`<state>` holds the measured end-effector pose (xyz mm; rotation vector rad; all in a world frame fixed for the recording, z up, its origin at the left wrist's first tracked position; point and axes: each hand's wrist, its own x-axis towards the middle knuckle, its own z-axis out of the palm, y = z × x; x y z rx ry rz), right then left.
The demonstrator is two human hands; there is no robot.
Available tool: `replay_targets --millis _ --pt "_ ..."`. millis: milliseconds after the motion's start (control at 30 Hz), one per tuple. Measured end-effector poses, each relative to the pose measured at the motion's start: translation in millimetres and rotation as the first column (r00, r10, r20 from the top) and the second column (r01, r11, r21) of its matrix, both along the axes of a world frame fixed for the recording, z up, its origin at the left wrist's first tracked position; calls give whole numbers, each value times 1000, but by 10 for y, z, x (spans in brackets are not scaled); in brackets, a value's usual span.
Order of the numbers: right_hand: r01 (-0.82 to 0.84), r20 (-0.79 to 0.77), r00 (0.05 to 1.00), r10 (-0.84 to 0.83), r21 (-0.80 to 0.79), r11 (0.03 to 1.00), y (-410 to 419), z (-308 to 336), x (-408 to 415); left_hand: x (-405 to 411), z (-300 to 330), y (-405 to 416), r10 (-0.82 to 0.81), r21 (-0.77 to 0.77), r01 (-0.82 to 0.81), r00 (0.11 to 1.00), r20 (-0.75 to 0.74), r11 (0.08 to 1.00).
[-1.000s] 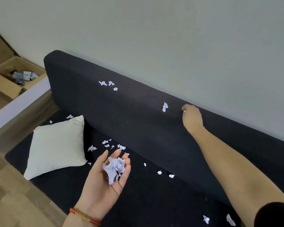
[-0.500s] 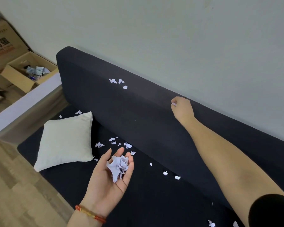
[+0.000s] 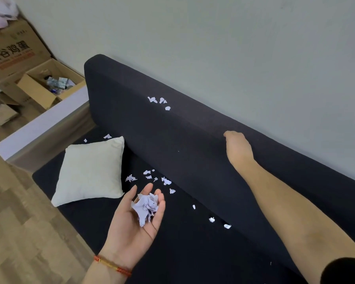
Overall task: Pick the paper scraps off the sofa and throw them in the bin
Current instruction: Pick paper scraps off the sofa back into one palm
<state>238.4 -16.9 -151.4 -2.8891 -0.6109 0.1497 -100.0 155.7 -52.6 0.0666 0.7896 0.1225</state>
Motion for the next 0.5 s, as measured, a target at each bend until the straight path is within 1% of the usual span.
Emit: replay_targets --millis 100,167,233,333,433,500 --pt "-22 -14 1000 22 -38 999 42 63 20 -5 -2 52 29 -14 -29 999 14 999" --pt "-19 -28 999 18 -44 999 63 91 34 -23 -6 116 49 6 -49 999 19 999" --pt "9 -42 999 -11 -42 999 60 122 31 -44 0 176 66 24 -66 998 22 998" --pt "108 -90 990 -113 -51 993 54 189 2 -75 17 227 86 26 -87 996 37 996" --pt "238 -184 957 -222 68 969 48 222 -120 -93 33 223 109 24 -110 992 57 994" --pt "347 -258 923 -284 247 905 41 208 -254 -88 49 205 104 41 -107 992 65 993"
